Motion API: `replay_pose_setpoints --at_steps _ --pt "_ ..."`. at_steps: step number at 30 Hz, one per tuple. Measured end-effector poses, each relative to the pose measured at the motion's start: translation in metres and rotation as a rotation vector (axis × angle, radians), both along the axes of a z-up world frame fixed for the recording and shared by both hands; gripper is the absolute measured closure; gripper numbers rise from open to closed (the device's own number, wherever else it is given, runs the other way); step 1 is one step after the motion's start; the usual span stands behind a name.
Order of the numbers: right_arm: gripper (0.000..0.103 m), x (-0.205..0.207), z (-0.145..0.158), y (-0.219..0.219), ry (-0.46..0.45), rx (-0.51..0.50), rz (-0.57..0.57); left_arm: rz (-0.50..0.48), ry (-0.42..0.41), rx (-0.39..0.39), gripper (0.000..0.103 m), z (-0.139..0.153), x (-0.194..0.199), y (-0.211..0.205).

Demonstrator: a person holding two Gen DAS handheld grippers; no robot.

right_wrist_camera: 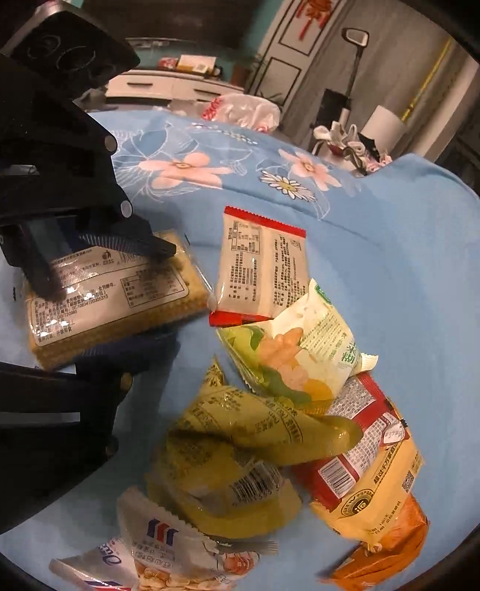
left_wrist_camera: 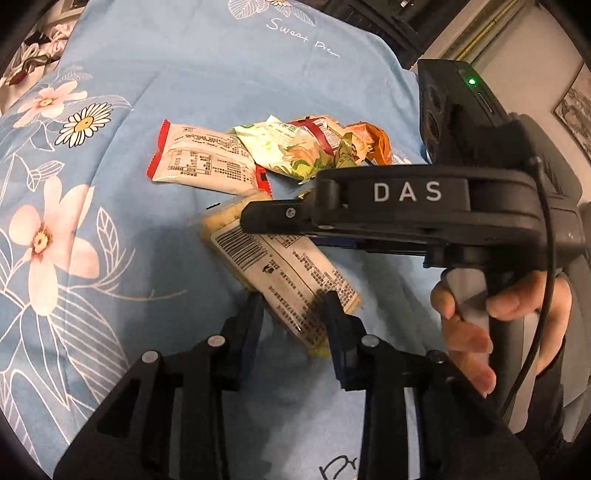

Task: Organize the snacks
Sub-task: 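Carry the wafer bar with the right gripper over the green box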

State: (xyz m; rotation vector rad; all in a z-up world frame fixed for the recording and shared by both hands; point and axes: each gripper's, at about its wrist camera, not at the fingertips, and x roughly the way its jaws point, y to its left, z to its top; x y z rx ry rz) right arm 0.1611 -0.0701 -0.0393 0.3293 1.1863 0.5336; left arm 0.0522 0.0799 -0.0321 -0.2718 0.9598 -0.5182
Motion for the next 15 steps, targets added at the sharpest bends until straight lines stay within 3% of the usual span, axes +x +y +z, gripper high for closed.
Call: replay_pose_setpoints --at_steps 4,9,15 --pt "0.063 -0.006 0.000 -0.001 -0.028 0.005 -0.020 0.008 -0.004 -0.001 0.070 0.004 0.004 0.002" --pt "0.067 -0.004 -0.004 -0.023 0.007 0.099 -0.041 -0.008 -0.028 0.027 0.070 0.014 0.000 -0.008" --pt "0.069 -0.009 0.008 -0.022 -0.028 0.073 -0.043 -0.018 -0.037 0.021 0.070 0.015 -0.004 -0.006"
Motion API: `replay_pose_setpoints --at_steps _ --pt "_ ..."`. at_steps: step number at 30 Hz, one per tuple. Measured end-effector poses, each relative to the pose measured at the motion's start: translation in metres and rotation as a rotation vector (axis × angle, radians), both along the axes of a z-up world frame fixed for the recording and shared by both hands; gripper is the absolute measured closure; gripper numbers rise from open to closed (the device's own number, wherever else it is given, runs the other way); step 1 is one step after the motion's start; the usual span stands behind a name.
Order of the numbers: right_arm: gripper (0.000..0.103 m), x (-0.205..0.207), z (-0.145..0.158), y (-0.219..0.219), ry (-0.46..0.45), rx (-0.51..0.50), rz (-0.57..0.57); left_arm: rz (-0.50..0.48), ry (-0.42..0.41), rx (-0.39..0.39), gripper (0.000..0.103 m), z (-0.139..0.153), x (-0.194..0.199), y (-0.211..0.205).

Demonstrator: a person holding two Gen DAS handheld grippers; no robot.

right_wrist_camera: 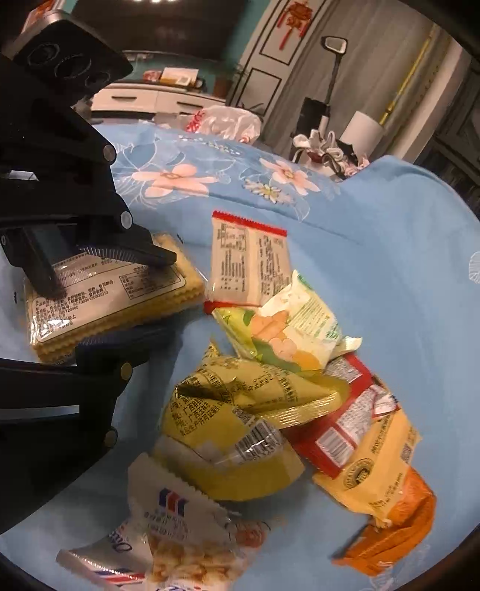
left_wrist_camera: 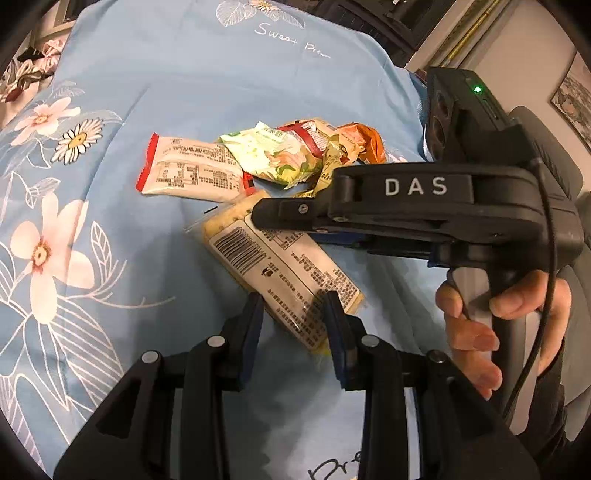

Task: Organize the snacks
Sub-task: 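Carry the wafer bar with the right gripper over the green box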

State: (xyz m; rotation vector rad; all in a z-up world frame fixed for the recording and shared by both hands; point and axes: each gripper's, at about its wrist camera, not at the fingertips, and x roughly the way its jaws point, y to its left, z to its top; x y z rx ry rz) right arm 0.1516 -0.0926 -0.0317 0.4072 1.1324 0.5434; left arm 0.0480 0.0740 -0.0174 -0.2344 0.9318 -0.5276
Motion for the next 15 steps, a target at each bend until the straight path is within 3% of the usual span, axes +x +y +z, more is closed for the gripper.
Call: replay_pose_setpoints --at_steps 8,15 --pt "0.070 -0.007 0.025 -0.009 -0.045 0.010 -0.009 -0.014 -0.065 -0.051 0.070 0.018 -0.007 0.000" --pt "0.070 -0.021 0.045 -0.041 -0.072 0.012 -0.052 -0.065 -0.100 -0.028 0.070 0.033 -0.016 -0.032"
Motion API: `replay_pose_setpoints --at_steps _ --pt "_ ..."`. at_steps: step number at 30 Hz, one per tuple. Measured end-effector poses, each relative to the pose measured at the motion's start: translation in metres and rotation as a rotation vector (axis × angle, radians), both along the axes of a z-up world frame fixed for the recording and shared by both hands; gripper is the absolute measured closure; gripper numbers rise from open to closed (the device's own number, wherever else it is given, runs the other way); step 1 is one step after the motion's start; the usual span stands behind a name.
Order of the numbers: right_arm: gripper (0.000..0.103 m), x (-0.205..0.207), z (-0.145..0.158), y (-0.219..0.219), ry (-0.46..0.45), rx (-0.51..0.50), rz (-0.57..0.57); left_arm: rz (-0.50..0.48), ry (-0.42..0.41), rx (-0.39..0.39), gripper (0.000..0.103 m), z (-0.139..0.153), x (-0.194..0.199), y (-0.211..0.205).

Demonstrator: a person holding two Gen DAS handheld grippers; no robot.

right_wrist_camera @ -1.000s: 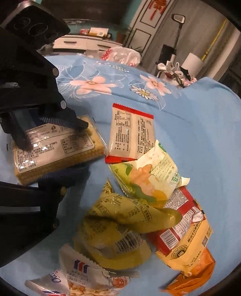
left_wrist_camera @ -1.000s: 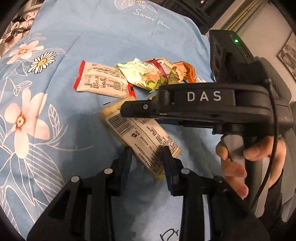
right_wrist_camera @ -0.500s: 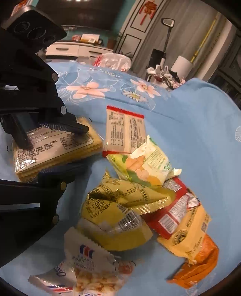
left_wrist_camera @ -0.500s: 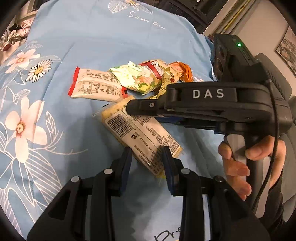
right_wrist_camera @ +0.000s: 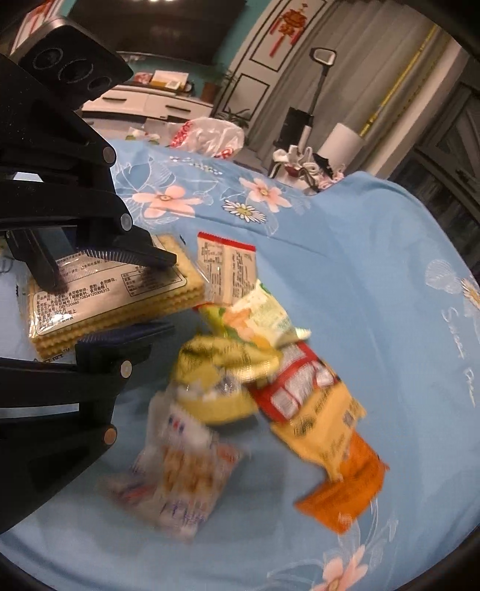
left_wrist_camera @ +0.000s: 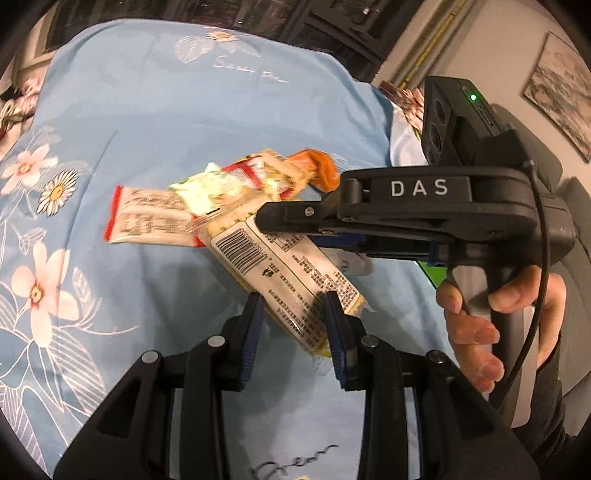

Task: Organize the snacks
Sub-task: 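Carry the wafer bar with the right gripper over the green box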

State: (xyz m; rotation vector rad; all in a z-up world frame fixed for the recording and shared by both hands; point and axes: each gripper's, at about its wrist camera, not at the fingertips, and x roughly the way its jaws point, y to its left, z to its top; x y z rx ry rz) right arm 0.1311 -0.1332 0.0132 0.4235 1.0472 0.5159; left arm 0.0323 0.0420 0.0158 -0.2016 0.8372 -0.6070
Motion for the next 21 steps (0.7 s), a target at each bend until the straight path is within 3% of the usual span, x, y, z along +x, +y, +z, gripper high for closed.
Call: replay_pose_setpoints --at_steps 7,14,21 --pt "0.070 -0.026 0.023 -0.050 -0.049 -0.004 -0.072 -0.062 -0.040 0.047 0.070 0.023 -0.012 -0.059" --pt "0.070 -0.064 0.048 -0.145 -0.110 0.026 -0.217 -0.182 -0.089 0.036 0.070 0.054 -0.030 -0.146" --pt "0.071 -0.112 0.055 -0.255 -0.157 0.084 -0.406 -0.311 -0.105 0.031 0.071 0.070 -0.041 -0.245"
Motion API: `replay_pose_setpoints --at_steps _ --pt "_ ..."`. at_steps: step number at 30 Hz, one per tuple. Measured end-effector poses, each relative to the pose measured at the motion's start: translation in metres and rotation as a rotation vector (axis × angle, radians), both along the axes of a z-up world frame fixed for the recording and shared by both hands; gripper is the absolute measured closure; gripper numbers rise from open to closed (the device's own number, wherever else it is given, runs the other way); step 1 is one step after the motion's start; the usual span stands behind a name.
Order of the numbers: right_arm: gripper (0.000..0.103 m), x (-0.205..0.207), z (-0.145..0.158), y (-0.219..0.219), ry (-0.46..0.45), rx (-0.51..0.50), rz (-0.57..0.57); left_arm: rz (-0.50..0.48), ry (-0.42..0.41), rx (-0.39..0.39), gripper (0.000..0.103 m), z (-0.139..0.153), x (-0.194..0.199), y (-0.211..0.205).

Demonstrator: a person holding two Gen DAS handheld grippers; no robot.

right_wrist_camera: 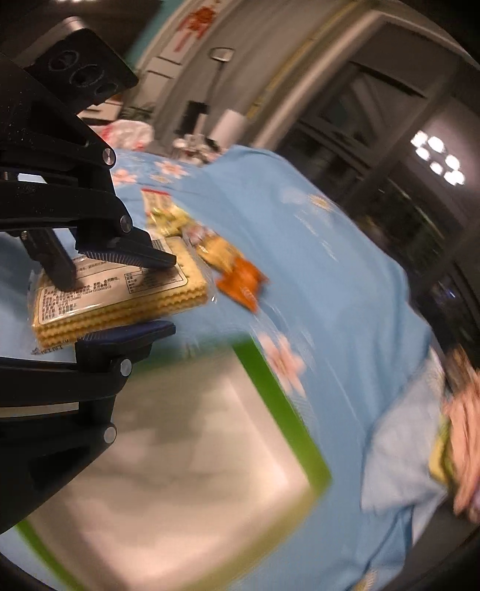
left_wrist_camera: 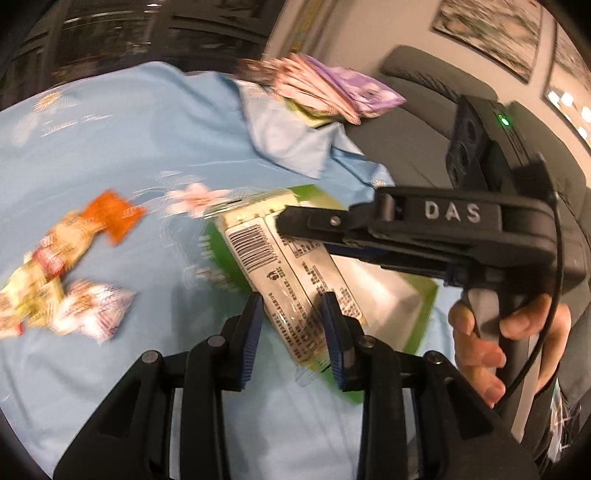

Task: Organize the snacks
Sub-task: 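Carry the wafer bar with the right gripper over the green box, then open the right gripper to drop the wafer bar into the box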

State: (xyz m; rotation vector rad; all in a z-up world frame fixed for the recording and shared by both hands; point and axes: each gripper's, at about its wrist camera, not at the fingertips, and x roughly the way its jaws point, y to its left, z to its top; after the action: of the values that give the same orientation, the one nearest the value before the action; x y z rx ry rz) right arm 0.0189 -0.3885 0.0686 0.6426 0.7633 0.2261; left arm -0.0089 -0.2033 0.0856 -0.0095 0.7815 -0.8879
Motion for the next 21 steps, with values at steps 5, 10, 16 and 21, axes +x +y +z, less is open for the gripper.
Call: replay_pose_setpoints --at_steps 5,10,16,21 --pt "0.071 -0.021 -0.024 -0.059 0.013 0.067 -0.126 -0.042 0.033 0.054 0.070 -0.015 -0.002 -0.065" --pt "0.071 -0.027 -0.058 -0.097 0.063 0.154 -0.192 -0.056 0.063 0.122 0.070 -0.034 0.005 -0.109" --pt "0.071 -0.027 -0.071 -0.106 0.077 0.178 -0.200 -0.021 0.052 0.142 0.053 -0.044 0.010 -0.113" --pt "0.049 -0.034 -0.062 -0.106 0.086 0.129 -0.255 0.062 -0.060 0.137 0.009 -0.028 0.007 -0.093"
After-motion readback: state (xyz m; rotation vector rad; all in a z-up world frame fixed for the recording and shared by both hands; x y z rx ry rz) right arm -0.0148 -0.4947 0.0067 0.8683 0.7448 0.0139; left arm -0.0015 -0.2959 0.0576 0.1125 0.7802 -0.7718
